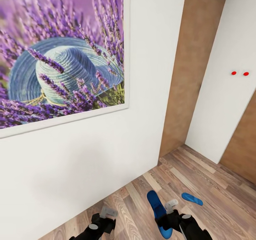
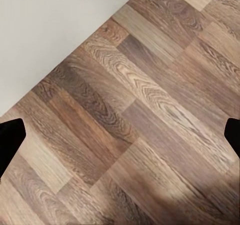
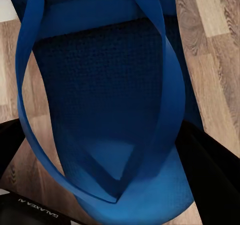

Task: In the bedroom, move the book from the bed onto either nightstand, and place the two sandals side by side next to the bed.

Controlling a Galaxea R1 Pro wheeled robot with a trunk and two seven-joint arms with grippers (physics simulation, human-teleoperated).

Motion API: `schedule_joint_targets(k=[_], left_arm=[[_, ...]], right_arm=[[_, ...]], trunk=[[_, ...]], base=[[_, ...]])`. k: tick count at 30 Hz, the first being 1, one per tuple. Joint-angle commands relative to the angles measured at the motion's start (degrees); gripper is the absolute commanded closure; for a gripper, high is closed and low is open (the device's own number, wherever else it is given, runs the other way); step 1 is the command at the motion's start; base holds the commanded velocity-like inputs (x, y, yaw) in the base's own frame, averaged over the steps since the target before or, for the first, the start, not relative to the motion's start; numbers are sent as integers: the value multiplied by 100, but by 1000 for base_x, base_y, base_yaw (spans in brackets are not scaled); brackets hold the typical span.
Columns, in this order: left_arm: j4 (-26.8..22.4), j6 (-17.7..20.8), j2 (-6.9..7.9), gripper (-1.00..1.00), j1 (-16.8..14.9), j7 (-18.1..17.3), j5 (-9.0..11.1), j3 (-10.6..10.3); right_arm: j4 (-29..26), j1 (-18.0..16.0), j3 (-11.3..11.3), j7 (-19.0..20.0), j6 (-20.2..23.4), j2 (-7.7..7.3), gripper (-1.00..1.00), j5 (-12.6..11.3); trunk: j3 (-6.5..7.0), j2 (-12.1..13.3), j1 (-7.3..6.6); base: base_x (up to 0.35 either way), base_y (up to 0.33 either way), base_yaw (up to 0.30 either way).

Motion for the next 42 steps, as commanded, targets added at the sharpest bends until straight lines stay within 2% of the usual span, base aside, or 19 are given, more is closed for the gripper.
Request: schedule_joint_targets(k=[1,15,42], left_arm=[[-11,25,4,-100,-5,40,55,-49],[-11,22,4,-100,-5,40,54,-49],[-13,16,4,-100,-5,40,58,-49]], right_arm=[[-17,-5,-49,50,27,9,100,28],[-17,-8,-49,50,27,9,100,28],[-17,-7,-49,65,27,0,100,28]], trunk=[[-13,-13,7],[-9,-13,7],[61,-13,7]], base=[[268,0,0],[269,0,-35],[31,17,-259]])
